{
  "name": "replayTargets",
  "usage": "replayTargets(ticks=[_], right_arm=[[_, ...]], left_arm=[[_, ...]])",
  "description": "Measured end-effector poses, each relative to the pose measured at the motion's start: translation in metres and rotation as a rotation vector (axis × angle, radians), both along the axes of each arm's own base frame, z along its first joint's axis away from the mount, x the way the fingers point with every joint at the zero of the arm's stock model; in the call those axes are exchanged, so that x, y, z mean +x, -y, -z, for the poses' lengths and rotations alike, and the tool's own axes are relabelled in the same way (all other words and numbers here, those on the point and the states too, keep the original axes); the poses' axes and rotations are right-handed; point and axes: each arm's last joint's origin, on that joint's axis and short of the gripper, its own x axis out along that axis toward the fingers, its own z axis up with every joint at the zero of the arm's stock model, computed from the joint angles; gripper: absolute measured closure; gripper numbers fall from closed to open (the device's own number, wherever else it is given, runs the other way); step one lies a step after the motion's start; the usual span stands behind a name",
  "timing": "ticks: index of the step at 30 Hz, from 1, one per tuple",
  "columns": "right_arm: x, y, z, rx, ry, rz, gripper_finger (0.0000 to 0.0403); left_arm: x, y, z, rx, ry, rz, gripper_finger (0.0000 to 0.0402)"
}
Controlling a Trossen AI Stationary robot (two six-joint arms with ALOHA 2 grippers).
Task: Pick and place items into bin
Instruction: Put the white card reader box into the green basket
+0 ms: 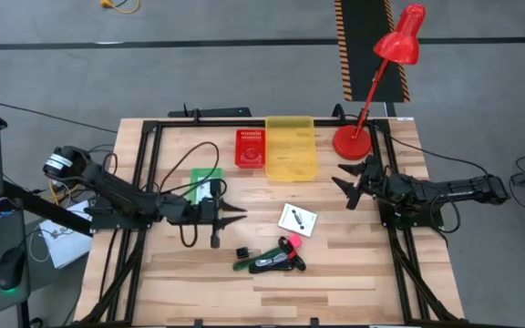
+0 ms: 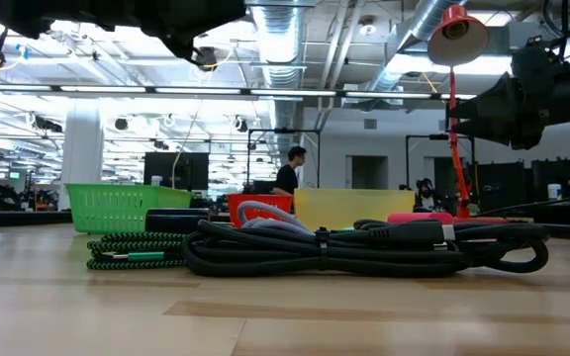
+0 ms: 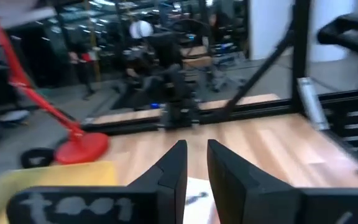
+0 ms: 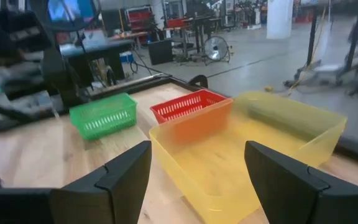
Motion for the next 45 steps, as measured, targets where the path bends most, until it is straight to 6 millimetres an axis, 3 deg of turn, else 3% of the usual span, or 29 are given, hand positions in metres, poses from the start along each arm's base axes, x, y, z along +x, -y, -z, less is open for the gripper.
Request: replayTargets(ticks=[6, 15, 26, 31, 40, 45], right_arm=[[0.0, 0.0, -0.001, 0.23, 0.123, 0.027, 0.0148], [-0.001, 0.007, -0.006, 0.263, 0.215, 0.107, 0.0148], [-0.001, 0.01, -0.008, 0.269, 0.247, 0.149, 0.0148], [-0.003, 0.015, -0.007, 0.206, 0.221, 0.269, 0.0148], [-0.004, 0.019, -0.01, 0.107, 0.191, 0.285, 0.0148], [-0.002, 0.015, -0.024, -0.07, 0.11, 0.106, 0.0148]], left_arm=[[0.004, -0.017, -0.001, 0.049, 0.009, -0.074, 0.0349], [0.006, -0.029, 0.001, 0.008, -0.007, -0.122, 0.0349], [0.006, -0.029, 0.001, 0.119, -0.02, -0.123, 0.0349], [0.007, -0.029, 0.0, 0.11, -0.018, -0.123, 0.0349], [0.007, -0.029, 0.001, 0.099, -0.017, -0.124, 0.0349], [0.007, -0.029, 0.001, 0.091, -0.016, -0.124, 0.0349]])
